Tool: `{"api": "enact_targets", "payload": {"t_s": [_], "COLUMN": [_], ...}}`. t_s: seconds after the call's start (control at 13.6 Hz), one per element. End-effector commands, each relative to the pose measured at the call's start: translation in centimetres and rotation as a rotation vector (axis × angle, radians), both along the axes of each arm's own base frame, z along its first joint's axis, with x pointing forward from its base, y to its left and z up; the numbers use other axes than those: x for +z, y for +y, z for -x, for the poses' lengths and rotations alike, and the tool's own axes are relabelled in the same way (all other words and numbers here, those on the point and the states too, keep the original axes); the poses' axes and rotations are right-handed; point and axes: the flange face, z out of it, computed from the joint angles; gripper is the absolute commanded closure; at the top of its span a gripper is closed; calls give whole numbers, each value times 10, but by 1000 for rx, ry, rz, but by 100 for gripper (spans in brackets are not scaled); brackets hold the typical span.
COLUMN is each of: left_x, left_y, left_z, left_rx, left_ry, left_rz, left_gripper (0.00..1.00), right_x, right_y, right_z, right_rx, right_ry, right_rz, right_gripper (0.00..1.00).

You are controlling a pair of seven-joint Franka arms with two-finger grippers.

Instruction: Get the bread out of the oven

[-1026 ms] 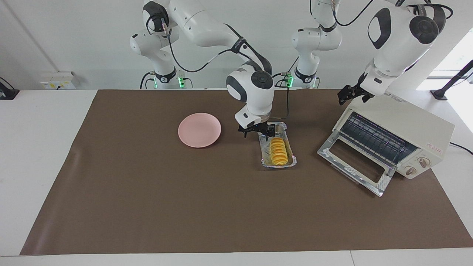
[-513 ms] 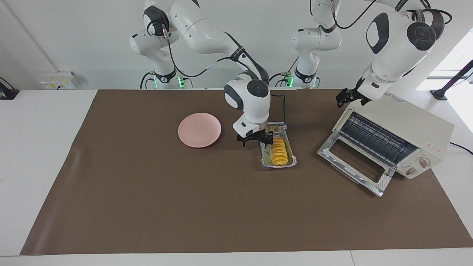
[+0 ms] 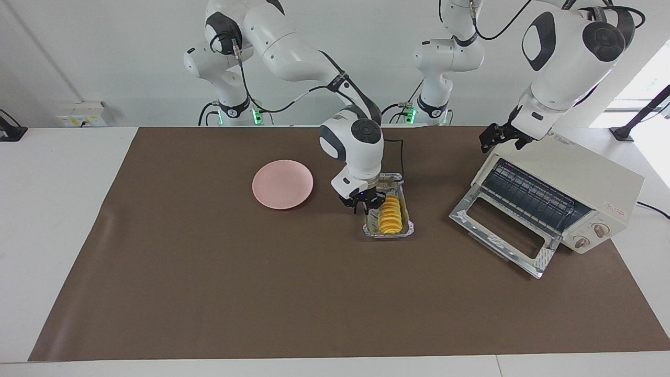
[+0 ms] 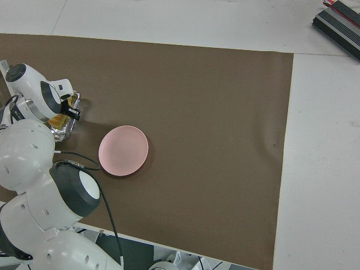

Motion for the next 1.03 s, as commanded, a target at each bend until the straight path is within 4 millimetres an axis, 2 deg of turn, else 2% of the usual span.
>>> {"api": "enact_targets", "payload": {"t_s": [0.0, 0.22, 0.44, 0.51, 0.73, 0.95], "left_x": [4, 7, 8, 8, 7, 8], "left_y": [1, 3, -1, -1, -1, 0], "left_z": [0, -2, -3, -3, -3, -2], "left_rx": [-19, -23, -29, -30, -33, -29], "left_ry": [11, -1, -10, -13, -13, -12], "left_rz": [-8, -1, 0, 0, 1, 1], "left_gripper": [0, 0, 0, 0, 0, 0], "right_x": [3, 6, 58, 69, 84, 84], "right_y": [1, -4, -18, -38, -108, -187], "right_z": [-4, -6, -30, -48, -96, -137], "right_rx": [8, -2, -23, -59, -74, -25], "right_ry": [-3, 14, 55, 52, 31, 16], "right_rz": [8, 15, 46, 34, 9, 7], "right_gripper": [100, 100, 100, 100, 100, 100]}}
